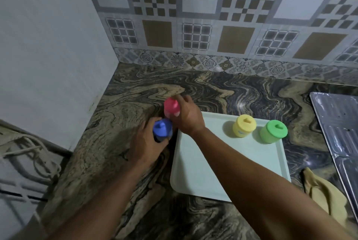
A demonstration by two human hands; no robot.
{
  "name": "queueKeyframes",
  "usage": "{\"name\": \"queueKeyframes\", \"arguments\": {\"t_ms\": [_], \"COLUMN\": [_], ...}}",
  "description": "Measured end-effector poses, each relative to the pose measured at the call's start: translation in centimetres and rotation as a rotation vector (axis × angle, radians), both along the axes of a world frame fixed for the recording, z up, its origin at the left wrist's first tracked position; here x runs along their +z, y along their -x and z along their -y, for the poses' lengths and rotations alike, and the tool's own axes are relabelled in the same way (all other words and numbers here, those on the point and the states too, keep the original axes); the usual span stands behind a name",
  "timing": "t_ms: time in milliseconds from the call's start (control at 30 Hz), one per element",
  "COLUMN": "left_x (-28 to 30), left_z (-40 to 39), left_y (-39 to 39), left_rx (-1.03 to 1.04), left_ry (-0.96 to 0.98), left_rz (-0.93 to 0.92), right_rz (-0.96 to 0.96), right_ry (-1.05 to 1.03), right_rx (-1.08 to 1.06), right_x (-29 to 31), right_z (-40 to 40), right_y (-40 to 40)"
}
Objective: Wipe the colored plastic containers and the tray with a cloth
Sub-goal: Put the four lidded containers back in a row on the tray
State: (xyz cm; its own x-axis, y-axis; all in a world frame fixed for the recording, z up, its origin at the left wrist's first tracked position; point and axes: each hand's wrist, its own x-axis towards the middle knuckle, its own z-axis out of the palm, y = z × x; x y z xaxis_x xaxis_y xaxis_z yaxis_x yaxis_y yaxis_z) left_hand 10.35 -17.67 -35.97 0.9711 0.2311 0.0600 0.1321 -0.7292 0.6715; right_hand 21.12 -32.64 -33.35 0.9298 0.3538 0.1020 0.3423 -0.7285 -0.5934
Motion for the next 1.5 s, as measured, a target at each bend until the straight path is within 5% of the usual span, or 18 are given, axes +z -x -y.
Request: {"name": "queueKeyframes", "arguments": {"t_ms": [367, 733, 967, 1233, 1367, 1500], "left_x": [2.1, 1.0, -0.2, -2.5, -2.6, -3.0], "left_z": [5.3, 7.0, 5.9, 4.1, 4.4, 4.6], "left_y": [-4.6, -6.3, -3.7, 3.4, 5.4, 5.9], "left_rx": [-0.126, -0.194, -0.155, -0.046, -0.024, 0.033], "left_ry": [0.007, -0.005, -0.064, -0.011, 0.038, 0.139], "left_rz": [0.063, -0.040, -0.019, -0.182, -0.284, -0.384], "right_rz": [0.059, 0.020, 0.198, -0.006, -0.167, -0.239], "right_ry": [0.059, 0.083, 0.080, 0.090, 0.261, 0.213], "right_rx": [-0.331, -0.324, -0.332, -0.713, -0.700, -0.690], "right_x": [-0.8, -1.7, -0.8, -3.6, -4.8, -5.2], "right_z": [10.9, 13.1, 15.8, 27.1, 29.8, 30.1], "right_y": [3.7, 5.1, 10.6, 15.9, 16.6, 16.6]}}
